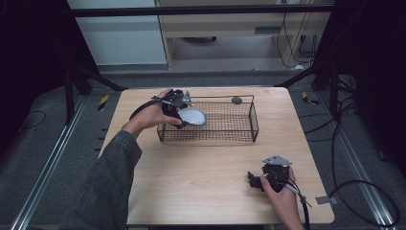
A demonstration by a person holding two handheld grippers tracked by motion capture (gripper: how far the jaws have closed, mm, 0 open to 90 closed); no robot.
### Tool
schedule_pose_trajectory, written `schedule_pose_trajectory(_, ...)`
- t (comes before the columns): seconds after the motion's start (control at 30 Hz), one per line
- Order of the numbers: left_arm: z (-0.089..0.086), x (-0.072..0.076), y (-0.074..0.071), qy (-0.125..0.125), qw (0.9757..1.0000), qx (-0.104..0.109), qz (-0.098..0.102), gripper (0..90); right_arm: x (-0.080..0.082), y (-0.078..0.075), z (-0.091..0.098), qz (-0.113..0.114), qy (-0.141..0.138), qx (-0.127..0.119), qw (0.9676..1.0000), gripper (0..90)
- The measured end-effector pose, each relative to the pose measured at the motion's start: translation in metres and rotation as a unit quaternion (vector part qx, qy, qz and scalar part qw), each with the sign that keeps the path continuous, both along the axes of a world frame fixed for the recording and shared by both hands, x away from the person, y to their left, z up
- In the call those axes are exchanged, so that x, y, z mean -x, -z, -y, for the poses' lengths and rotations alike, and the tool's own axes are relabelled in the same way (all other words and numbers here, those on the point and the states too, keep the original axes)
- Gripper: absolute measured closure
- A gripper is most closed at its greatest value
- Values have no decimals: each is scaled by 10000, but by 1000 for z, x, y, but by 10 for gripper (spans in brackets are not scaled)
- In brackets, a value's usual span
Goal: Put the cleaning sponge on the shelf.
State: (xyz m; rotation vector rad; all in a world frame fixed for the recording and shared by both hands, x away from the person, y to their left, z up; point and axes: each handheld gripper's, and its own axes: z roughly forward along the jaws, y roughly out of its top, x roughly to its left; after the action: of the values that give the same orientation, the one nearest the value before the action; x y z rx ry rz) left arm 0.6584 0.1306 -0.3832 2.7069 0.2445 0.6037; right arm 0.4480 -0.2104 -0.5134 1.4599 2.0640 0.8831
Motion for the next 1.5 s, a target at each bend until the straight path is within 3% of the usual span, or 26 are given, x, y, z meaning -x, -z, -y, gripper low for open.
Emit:
schedule_pose_trajectory(0.17, 1, 4, -4, 34, 10000, -14, 23, 53, 0, 0, 0, -1, 2, 0, 10000, 7)
schedule_pose_trajectory(0.53, 3, 15, -16, 130, 9995, 277, -3, 123, 0, 0, 0, -30, 14, -36, 10000, 7)
schedule_pose_trajectory(0.8, 6, 24, -19, 137, 9995, 296, -37, 158, 0, 0, 0, -27, 11, -32, 10000, 7)
schedule_pose_trajectory(1.03, 9, 35, -19, 74, 9997, 243, 70, 175, 0, 0, 0, -25, 10, -30, 10000, 7)
schedule_pose_trajectory(1.5, 12, 52, -20, -15, 9991, 338, 261, 172, 0, 0, 0, -20, 8, -23, 10000, 7)
